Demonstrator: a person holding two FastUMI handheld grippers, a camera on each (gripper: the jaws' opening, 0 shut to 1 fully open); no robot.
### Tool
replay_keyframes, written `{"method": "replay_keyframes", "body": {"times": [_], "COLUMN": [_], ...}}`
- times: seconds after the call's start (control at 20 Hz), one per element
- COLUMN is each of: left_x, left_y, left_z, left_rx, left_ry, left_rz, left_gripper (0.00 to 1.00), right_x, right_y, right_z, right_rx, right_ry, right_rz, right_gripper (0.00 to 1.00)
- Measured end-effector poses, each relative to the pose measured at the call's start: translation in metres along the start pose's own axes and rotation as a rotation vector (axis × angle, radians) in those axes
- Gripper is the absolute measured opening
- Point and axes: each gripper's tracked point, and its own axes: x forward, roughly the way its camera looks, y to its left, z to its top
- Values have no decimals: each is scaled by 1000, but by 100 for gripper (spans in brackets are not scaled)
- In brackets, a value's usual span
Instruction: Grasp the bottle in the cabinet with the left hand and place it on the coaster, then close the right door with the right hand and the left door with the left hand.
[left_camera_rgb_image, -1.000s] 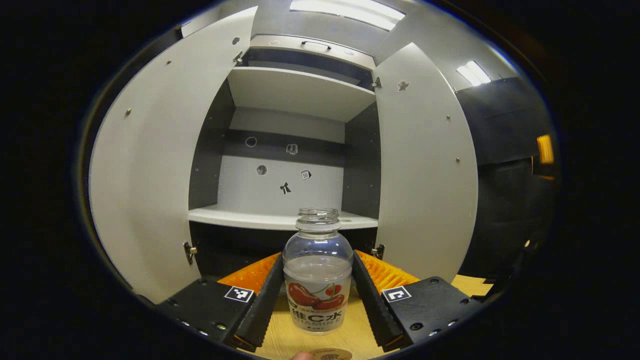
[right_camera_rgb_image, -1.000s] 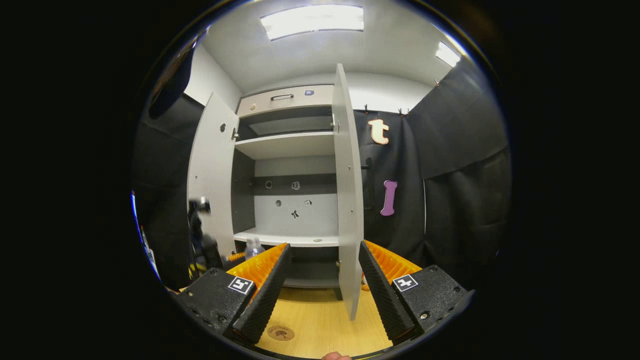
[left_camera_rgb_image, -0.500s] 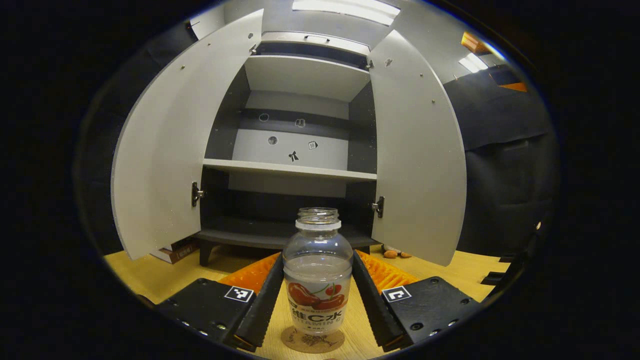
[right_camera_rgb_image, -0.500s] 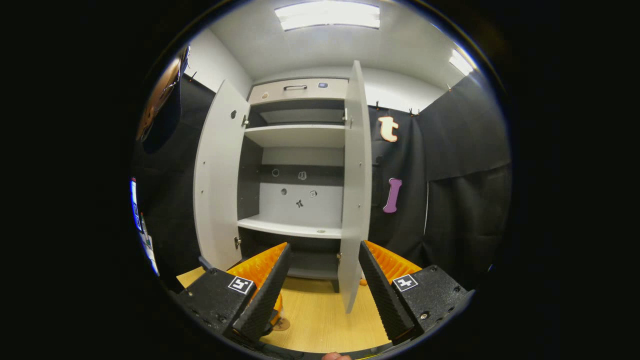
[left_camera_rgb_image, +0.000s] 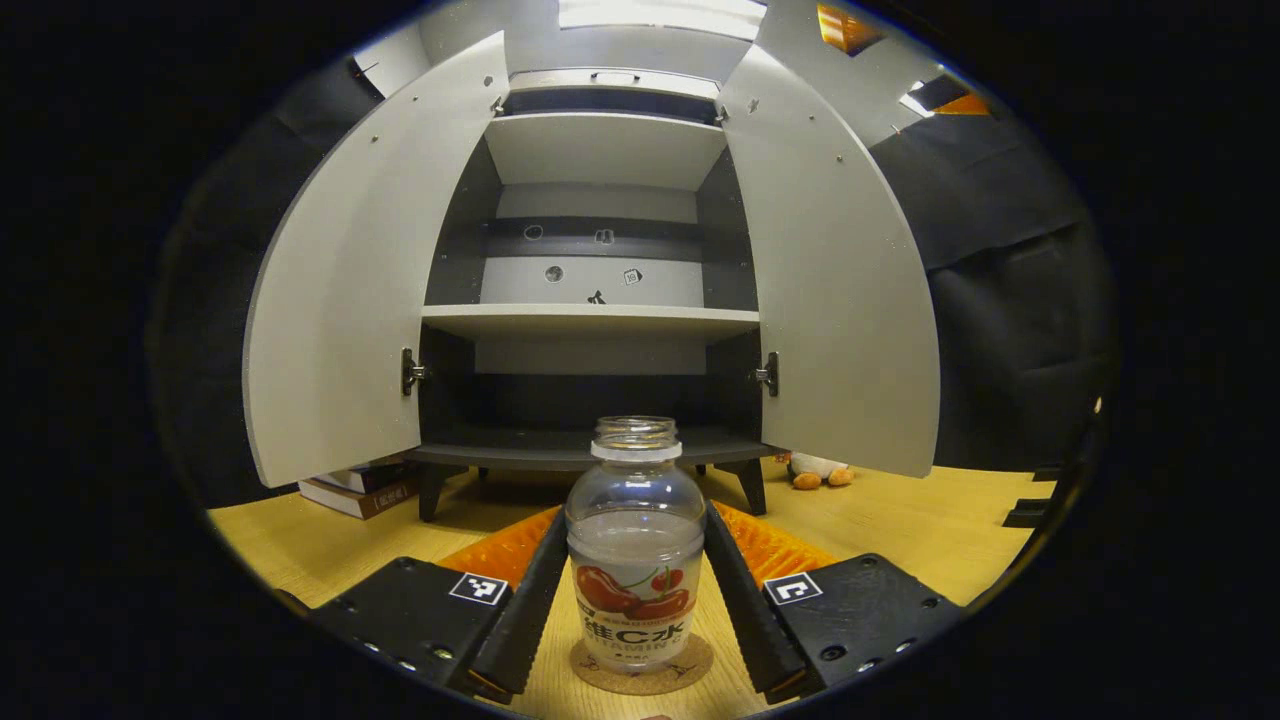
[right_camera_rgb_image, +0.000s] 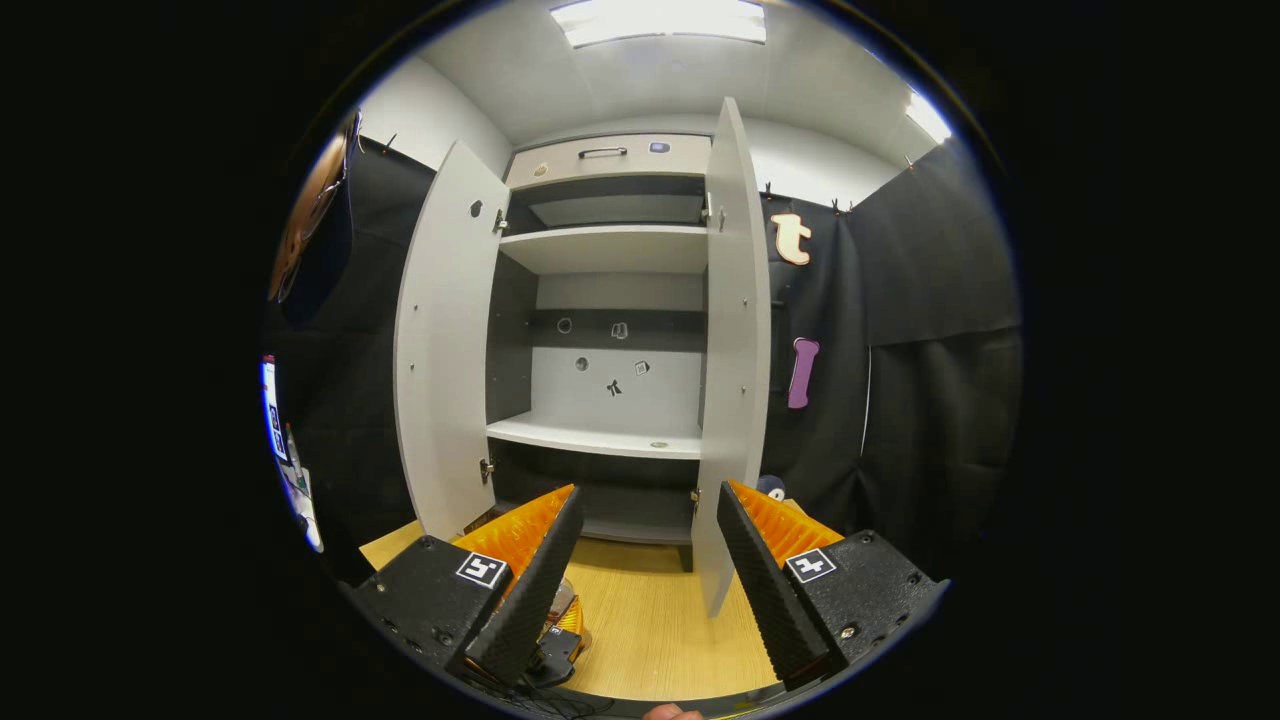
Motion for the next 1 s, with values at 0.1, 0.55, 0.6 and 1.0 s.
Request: {"method": "replay_keyframes", "body": {"times": [0.1,0.55,0.6,1.0], "left_x": [-2,-4,-5,-24], "left_y": [0,-2,1,22], "left_z": [1,-6,-2,86], "left_rx": [11,8,3,-43], "left_ry": [-14,29,20,-147], "left_rz": [7,17,22,44], "left_gripper": [78,96,96,96], "right_x": [5,10,10,8], "right_y": [7,4,2,10], "right_z": [-1,-7,-7,-24], "right_rx": [6,-6,-7,11], "right_ry": [4,21,22,58], "right_rz": [22,26,22,44], "right_gripper": [84,84,84,84]}}
